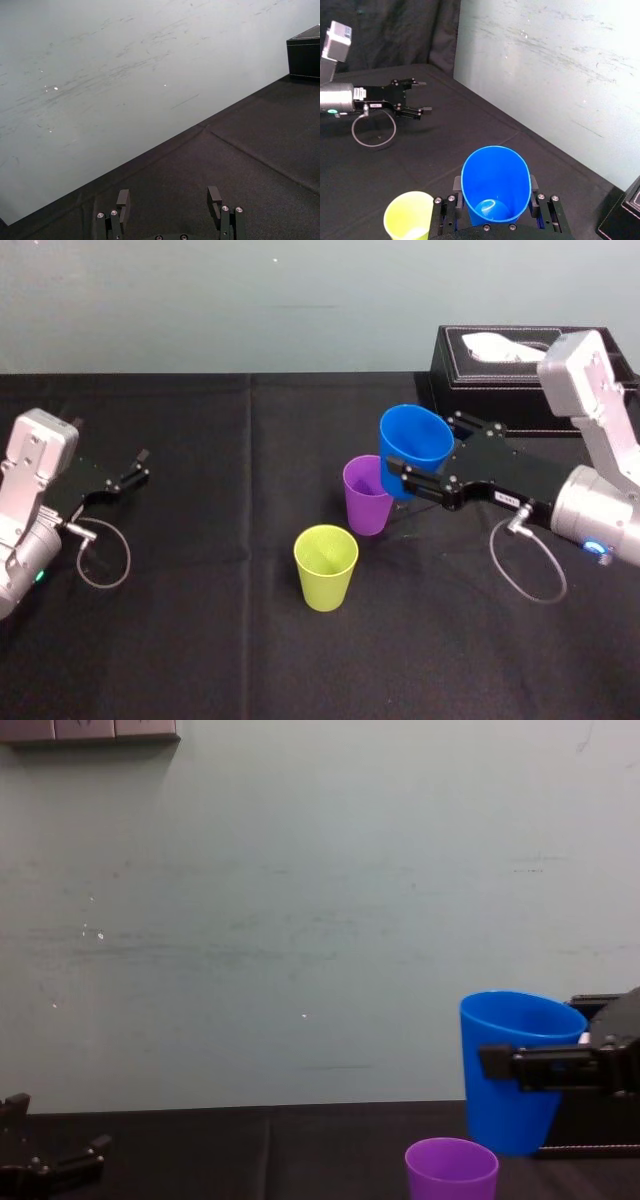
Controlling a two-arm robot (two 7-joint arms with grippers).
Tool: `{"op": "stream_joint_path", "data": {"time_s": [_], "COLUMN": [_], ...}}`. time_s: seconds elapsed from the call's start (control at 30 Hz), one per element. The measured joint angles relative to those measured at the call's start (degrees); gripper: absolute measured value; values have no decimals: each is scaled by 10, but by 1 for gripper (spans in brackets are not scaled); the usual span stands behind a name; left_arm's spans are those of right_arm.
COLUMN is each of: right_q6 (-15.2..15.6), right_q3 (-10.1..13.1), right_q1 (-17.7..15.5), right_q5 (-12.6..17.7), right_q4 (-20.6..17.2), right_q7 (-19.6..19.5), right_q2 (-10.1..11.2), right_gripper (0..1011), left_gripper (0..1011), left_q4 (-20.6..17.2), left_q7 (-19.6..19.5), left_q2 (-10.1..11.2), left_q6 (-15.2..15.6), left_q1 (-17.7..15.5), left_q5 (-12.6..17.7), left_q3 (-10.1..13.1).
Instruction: Stack the three plastic cups sequentially using one hand.
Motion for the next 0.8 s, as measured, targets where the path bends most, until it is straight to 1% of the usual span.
{"op": "stream_joint_path", "data": {"time_s": [0.03, 0.13, 0.17, 0.37, 0.5, 0.8], "right_q6": [1, 1, 1, 0, 0, 1], "right_q3": [-7, -16, -22, -44, -54, -66], "right_q1": [9, 24, 33, 64, 79, 100], "right_q5": [-3, -7, -10, -26, -34, -40], "right_q4": [10, 25, 36, 73, 92, 121], "right_q7": [1, 1, 2, 7, 9, 19], "right_q2": [-5, -14, -20, -40, -49, -63], "right_gripper": [726, 726, 726, 726, 726, 726], "left_gripper": [1011, 1011, 1011, 1011, 1011, 1011], "left_q4": [0, 0, 0, 0, 0, 0], "left_q7": [0, 0, 0, 0, 0, 0], "left_q2": [0, 0, 0, 0, 0, 0], "left_q6": [0, 0, 0, 0, 0, 0], "left_q1": [0, 0, 0, 0, 0, 0], "left_q5": [0, 0, 0, 0, 0, 0], "left_q3": [0, 0, 0, 0, 0, 0]}}
